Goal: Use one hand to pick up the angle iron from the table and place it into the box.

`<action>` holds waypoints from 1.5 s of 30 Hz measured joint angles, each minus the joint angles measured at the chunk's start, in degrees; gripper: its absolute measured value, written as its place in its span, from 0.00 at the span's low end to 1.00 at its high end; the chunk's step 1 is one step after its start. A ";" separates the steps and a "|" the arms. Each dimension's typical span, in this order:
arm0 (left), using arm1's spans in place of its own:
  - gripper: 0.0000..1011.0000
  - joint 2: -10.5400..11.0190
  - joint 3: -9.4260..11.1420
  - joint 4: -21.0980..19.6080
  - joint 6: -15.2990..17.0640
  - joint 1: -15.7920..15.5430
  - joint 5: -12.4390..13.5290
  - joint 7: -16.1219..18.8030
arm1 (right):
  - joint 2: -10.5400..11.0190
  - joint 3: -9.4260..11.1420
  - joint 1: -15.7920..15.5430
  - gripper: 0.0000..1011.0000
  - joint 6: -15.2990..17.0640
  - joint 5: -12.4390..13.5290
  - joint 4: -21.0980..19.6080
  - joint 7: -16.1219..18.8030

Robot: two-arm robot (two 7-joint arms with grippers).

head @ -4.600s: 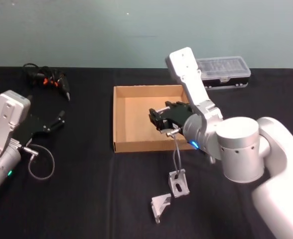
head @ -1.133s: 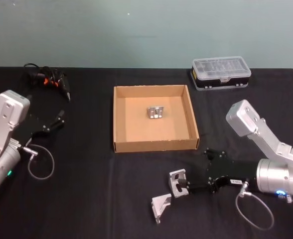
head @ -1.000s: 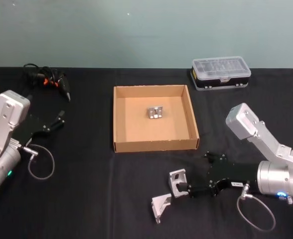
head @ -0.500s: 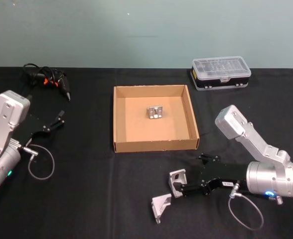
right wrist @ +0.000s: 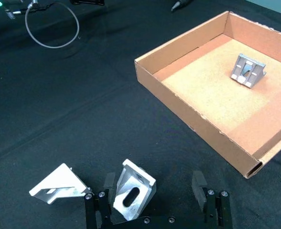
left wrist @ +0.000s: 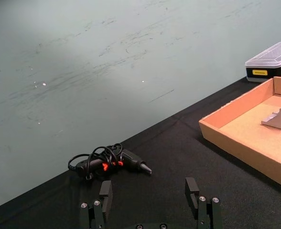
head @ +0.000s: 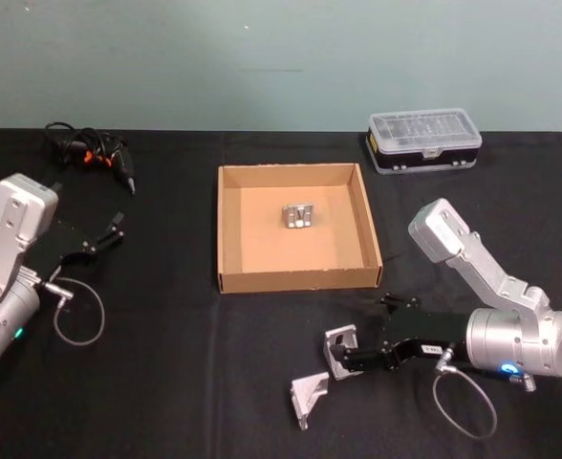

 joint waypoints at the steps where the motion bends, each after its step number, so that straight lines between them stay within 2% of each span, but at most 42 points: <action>1: 0.99 0.00 0.00 0.00 0.00 0.00 0.00 0.00 | 0.00 0.00 0.00 0.99 0.00 0.00 0.00 0.00; 17: 0.99 0.00 0.00 0.00 0.00 0.00 0.00 0.00 | 0.64 -1.22 0.54 0.99 -0.22 2.38 0.52 -1.78; 28: 0.99 0.00 0.00 0.00 0.00 0.00 0.00 0.00 | 0.66 -1.20 0.54 0.99 -0.26 2.40 0.52 -1.78; 32: 0.99 0.00 0.00 0.00 0.00 0.00 0.00 0.00 | 0.63 -1.15 0.52 0.92 -0.24 2.37 0.50 -1.78; 38: 0.99 0.00 0.00 0.00 0.00 0.00 0.00 0.00 | 0.62 -1.12 0.50 0.76 -0.22 2.32 0.47 -1.78; 43: 0.99 0.00 0.00 0.00 0.00 0.00 0.00 0.00 | 0.61 -1.08 0.47 0.62 -0.19 2.30 0.44 -1.78; 45: 0.99 0.00 0.00 0.00 0.00 0.00 0.00 0.00 | 0.61 -1.07 0.47 0.53 -0.18 2.29 0.43 -1.78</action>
